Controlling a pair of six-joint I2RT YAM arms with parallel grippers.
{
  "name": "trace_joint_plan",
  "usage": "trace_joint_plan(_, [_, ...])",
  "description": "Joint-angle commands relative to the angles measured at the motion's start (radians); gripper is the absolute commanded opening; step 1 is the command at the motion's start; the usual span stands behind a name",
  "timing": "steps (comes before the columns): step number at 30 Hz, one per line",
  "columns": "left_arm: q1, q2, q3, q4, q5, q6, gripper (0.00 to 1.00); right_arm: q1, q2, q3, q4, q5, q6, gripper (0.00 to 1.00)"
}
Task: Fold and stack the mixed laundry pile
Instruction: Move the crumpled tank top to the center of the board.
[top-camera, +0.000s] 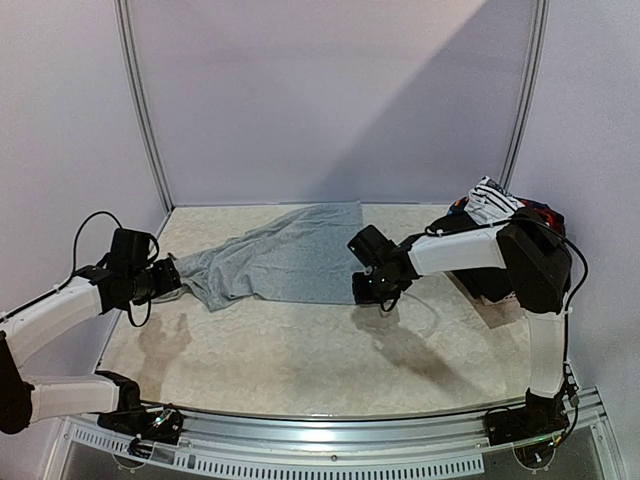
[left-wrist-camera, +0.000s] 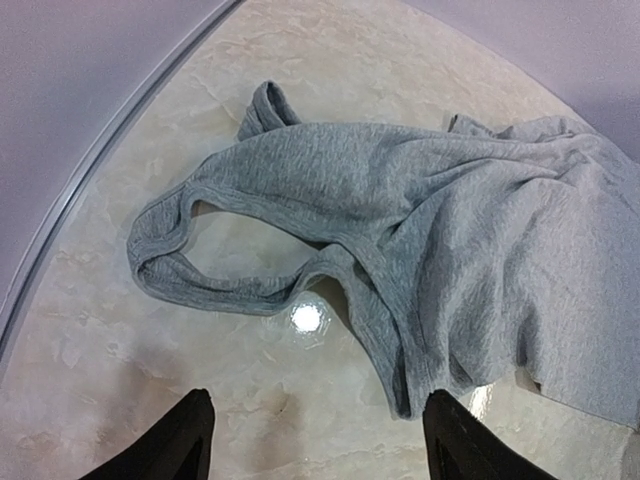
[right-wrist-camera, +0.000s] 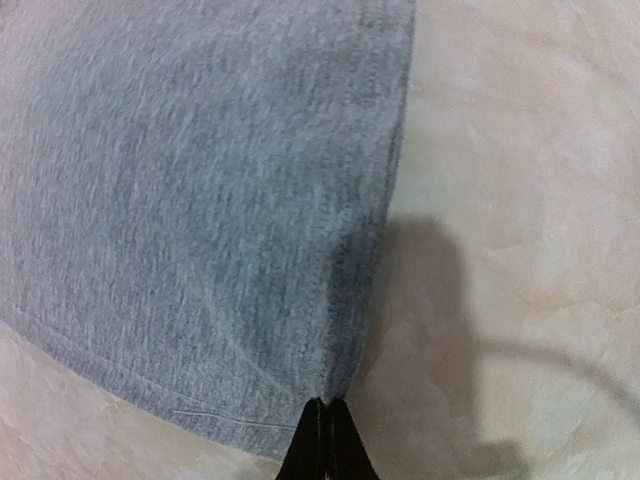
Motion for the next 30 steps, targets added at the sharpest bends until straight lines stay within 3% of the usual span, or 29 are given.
trace_joint_plan(1, [-0.009, -0.010, -0.017, 0.016, -0.012, 0.013, 0.73, 0.008, 0.006, -0.055, -0.023, -0.003, -0.011, 0.00])
trace_joint_plan(8, [-0.015, -0.042, 0.039, -0.044, -0.025, 0.020, 0.69, 0.006, -0.287, -0.203, -0.189, 0.214, -0.027, 0.00])
trace_joint_plan(14, [-0.055, -0.046, 0.085, -0.072, -0.027, 0.035, 0.68, -0.025, -0.578, -0.440, -0.242, 0.252, 0.027, 0.00])
trace_joint_plan(23, [-0.145, 0.182, 0.175, -0.045, 0.005, 0.078, 0.65, -0.028, -0.556, -0.574, -0.252, 0.278, 0.134, 0.00])
trace_joint_plan(30, [-0.229, 0.206, 0.176, -0.104, -0.151, 0.035, 0.69, -0.027, -0.558, -0.591, -0.260, 0.304, 0.148, 0.00])
